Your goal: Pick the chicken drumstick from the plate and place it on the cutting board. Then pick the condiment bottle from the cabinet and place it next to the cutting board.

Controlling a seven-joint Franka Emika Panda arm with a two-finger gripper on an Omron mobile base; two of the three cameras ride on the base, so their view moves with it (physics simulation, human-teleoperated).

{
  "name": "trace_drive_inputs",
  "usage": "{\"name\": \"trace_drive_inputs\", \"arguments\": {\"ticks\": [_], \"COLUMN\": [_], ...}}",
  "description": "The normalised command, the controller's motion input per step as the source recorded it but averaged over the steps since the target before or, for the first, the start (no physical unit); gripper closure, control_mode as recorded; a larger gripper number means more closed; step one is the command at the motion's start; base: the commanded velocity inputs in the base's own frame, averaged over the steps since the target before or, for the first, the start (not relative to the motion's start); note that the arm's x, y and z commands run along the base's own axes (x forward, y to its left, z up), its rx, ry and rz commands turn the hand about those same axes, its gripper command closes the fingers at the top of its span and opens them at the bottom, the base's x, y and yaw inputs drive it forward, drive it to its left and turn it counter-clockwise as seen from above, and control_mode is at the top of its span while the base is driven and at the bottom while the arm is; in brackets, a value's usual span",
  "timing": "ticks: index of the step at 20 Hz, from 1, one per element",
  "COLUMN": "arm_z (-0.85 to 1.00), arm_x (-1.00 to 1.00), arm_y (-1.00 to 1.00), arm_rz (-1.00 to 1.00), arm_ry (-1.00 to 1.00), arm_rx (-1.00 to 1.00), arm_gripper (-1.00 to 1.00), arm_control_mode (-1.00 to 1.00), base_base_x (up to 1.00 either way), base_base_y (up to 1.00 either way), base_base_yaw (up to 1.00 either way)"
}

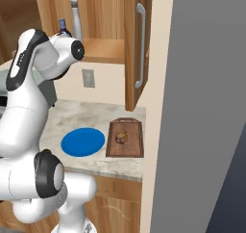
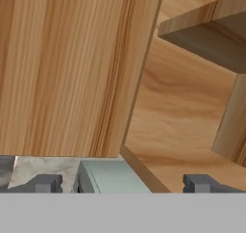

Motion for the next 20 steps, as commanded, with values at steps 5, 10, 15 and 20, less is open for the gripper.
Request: {"name": "trace_drive_inputs", "arguments": {"ticks": [5,10,15,20], "arm_z": [0.06,0.0,0.0,0.0], "arm_x": [0.17,0.14,0.03,0.1], "arm_y": [0.0,-0.03,-0.06,-0.1], "arm_rz": [-0.01,-0.01,-0.01,-0.04], "arm_ry": [0.02,0.0,0.0,0.0], "arm_rx": [0.01,0.02,0.0,0.0], "arm_gripper": [-1.0,-1.0,-1.0,-1.0], "arm_control_mode": [-1.0,-1.0,-1.0,-1.0], "base_base_x": [0.0,0.0,0.0,0.0], "base_base_y": [0.0,0.0,0.0,0.0], "base_base_yaw": [0.0,0.0,0.0,0.0]}}
